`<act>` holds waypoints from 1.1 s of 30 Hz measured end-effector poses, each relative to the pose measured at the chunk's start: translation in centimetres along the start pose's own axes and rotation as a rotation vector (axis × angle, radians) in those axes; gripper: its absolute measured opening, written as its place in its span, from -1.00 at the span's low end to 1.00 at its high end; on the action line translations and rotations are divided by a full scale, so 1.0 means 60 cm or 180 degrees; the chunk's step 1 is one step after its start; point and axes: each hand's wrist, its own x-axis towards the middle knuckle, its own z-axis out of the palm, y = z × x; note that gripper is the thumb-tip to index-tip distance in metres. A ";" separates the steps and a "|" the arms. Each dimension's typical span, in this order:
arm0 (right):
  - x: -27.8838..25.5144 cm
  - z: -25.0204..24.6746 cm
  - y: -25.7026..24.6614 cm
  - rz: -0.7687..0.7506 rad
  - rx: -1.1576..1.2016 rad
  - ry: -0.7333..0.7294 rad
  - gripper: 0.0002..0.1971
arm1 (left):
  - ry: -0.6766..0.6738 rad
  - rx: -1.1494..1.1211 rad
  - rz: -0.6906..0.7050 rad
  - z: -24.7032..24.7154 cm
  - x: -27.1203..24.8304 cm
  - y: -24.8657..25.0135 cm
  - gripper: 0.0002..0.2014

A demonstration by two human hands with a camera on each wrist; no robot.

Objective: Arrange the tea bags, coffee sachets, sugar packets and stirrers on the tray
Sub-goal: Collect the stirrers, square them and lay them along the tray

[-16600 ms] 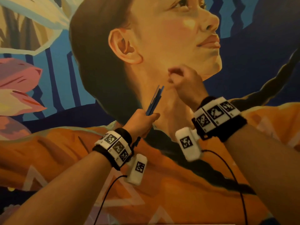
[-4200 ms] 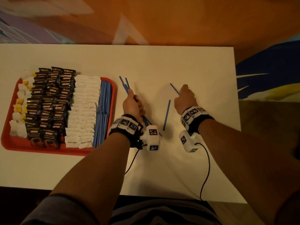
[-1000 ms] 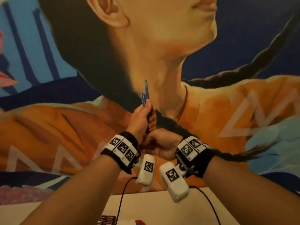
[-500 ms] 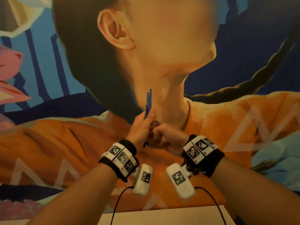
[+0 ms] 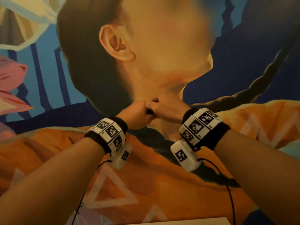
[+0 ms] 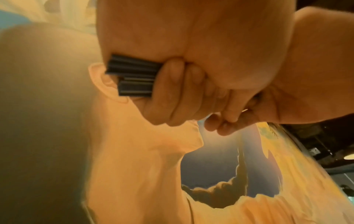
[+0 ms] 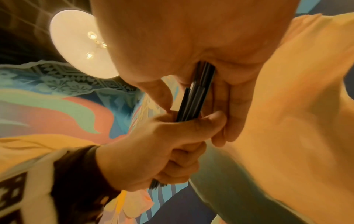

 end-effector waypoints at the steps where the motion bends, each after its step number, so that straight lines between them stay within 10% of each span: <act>1: -0.004 -0.003 -0.004 -0.0064 -0.0173 -0.0113 -0.75 | 0.0026 0.0220 -0.0091 -0.006 0.002 -0.004 -0.73; 4: -0.019 -0.015 -0.019 -0.0243 -0.1080 -0.0277 -0.97 | 0.0133 0.0672 -0.0172 -0.018 0.008 -0.008 -0.72; 8: -0.031 -0.023 -0.033 -0.0546 -0.2042 -0.0115 -0.72 | 0.0348 0.0673 -0.0056 -0.027 0.006 0.007 -0.78; 22: -0.002 -0.003 -0.012 -0.0532 -0.2648 0.0769 -0.71 | 0.0366 0.0920 -0.0051 -0.050 0.004 0.043 -0.58; 33: 0.007 -0.010 -0.001 0.0117 -0.2259 0.0829 -0.78 | 0.1107 -0.2846 -0.0013 -0.024 -0.047 0.014 -0.89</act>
